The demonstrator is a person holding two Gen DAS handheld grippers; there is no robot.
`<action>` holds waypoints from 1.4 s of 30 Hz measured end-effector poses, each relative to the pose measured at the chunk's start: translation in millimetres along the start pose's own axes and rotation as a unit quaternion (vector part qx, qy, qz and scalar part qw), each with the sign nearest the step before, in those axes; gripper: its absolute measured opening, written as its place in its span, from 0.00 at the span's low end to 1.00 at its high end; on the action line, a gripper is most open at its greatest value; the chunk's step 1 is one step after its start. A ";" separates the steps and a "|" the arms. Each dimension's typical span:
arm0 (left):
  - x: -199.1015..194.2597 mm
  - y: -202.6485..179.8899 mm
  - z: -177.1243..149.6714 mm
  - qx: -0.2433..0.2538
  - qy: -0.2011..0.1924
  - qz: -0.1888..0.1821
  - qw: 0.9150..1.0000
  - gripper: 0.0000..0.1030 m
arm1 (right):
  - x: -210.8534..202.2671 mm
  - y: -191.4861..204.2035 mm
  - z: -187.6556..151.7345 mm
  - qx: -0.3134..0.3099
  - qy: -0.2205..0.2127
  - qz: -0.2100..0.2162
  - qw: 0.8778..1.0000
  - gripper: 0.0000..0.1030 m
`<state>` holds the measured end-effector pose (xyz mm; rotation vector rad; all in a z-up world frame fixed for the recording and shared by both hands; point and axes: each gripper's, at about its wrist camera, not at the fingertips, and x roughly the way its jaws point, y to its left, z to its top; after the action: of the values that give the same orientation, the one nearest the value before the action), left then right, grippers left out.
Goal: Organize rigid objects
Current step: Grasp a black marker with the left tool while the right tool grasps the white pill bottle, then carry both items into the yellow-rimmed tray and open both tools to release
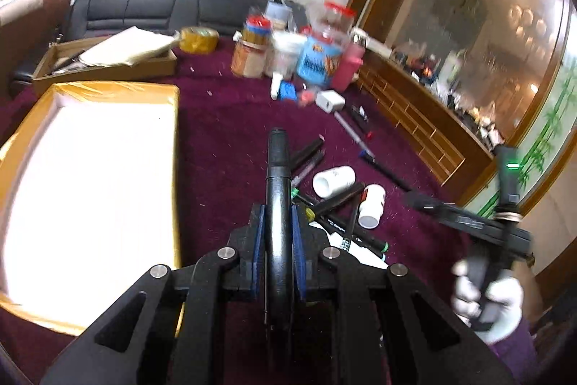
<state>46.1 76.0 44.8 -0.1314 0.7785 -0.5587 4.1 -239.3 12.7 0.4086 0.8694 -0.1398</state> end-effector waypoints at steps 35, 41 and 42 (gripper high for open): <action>65.6 200.1 97.0 -0.107 0.043 0.080 0.990 0.12 | 131.0 306.2 54.6 -0.107 0.134 0.145 0.975 0.32; 98.5 207.9 96.7 -0.102 0.062 0.097 0.988 0.11 | 172.8 317.6 60.2 -0.121 0.132 0.099 0.979 0.32; 100.3 209.5 96.0 -0.106 0.063 0.095 0.988 0.11 | 177.5 317.3 61.6 -0.120 0.134 0.095 0.979 0.33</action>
<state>260.4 192.6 -15.5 -0.2177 0.9613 -0.3041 251.7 33.9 4.6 0.2841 1.0935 0.1997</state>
